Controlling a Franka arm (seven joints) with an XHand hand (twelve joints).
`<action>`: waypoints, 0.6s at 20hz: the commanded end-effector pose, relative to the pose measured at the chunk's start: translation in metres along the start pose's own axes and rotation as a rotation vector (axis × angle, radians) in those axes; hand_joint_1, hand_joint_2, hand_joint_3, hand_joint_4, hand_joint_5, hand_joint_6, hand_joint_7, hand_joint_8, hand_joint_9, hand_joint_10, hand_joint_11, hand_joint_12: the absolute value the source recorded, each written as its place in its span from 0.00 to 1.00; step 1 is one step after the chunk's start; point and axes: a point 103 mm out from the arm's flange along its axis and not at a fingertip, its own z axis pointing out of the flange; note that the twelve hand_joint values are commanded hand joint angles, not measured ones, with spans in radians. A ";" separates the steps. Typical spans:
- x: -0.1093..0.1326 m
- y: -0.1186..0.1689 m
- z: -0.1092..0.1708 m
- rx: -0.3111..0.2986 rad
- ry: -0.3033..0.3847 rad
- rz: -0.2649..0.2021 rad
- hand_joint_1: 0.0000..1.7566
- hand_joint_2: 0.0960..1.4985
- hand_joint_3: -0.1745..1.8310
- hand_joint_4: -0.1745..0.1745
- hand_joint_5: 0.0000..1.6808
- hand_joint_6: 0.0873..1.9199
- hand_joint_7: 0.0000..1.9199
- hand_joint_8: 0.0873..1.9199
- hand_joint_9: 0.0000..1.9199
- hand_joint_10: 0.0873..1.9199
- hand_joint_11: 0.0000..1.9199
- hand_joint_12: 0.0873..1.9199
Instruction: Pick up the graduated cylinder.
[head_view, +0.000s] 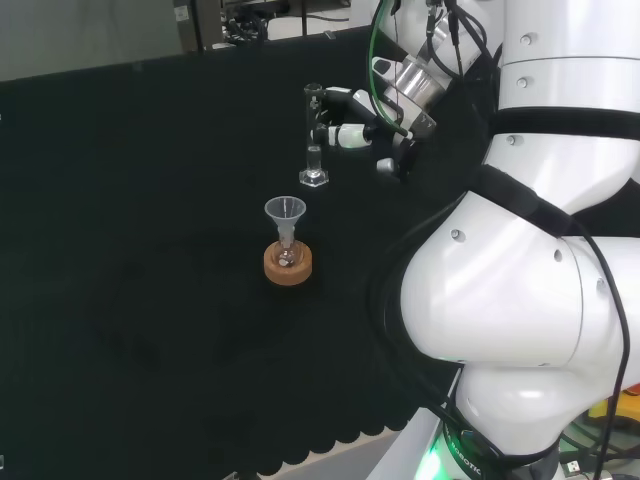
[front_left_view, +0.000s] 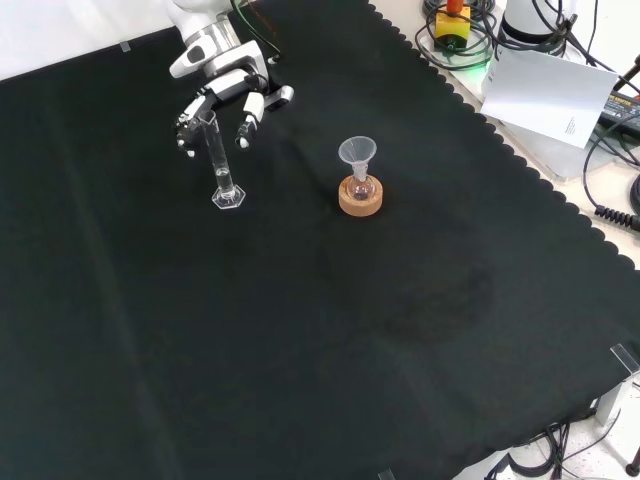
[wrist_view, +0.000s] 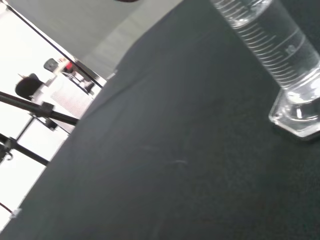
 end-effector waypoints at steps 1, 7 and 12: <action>0.001 0.007 0.012 -0.027 0.090 -0.024 0.51 0.64 0.00 0.40 0.30 0.00 0.20 0.30 0.31 0.26 0.18 0.67; -0.004 0.011 0.019 -0.028 0.126 -0.030 0.53 0.64 0.00 0.41 0.30 0.00 0.20 0.29 0.31 0.25 0.18 0.66; -0.009 0.010 0.024 -0.039 0.154 -0.019 0.54 0.64 0.00 0.40 0.30 0.00 0.22 0.29 0.32 0.25 0.19 0.66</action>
